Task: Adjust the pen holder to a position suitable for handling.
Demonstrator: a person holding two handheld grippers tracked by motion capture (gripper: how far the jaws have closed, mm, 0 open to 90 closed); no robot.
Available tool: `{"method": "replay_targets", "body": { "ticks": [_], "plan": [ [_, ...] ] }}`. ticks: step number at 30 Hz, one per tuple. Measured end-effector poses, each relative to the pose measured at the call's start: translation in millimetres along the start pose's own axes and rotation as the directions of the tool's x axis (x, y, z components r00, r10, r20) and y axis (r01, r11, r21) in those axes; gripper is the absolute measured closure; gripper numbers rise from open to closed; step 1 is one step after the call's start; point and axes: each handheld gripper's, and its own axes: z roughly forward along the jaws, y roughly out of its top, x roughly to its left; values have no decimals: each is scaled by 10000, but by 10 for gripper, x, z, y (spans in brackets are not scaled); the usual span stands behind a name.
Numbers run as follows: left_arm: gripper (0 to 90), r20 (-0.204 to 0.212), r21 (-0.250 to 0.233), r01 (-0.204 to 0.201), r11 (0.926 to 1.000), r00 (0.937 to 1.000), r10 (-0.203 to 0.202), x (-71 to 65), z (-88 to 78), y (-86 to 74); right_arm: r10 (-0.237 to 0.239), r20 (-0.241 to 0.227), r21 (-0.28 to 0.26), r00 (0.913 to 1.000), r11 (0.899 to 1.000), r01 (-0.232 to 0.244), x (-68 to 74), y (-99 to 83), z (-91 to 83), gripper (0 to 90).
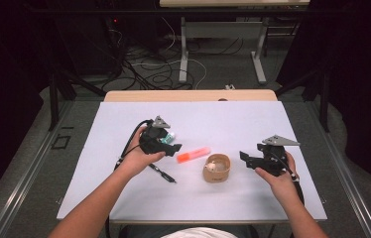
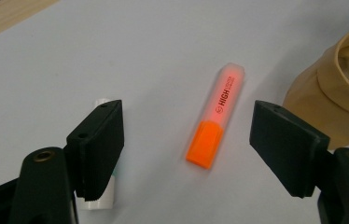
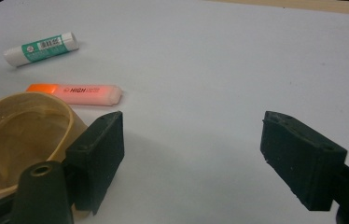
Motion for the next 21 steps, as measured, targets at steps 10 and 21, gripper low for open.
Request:
{"method": "replay_targets", "body": {
  "ticks": [10, 21],
  "plan": [
    [244, -185, 793, -975, 9921, 9949, 993, -93, 190, 122, 89, -1, 150, 10000, 9998, -89, -14, -16, 22, 219],
    [344, 232, 1620, -2600, 9519, 9654, 2597, -137, 353, 163, -99, -56, 107, 9999, 9999, 100, -16, -18, 11, 223]
  ]
}}
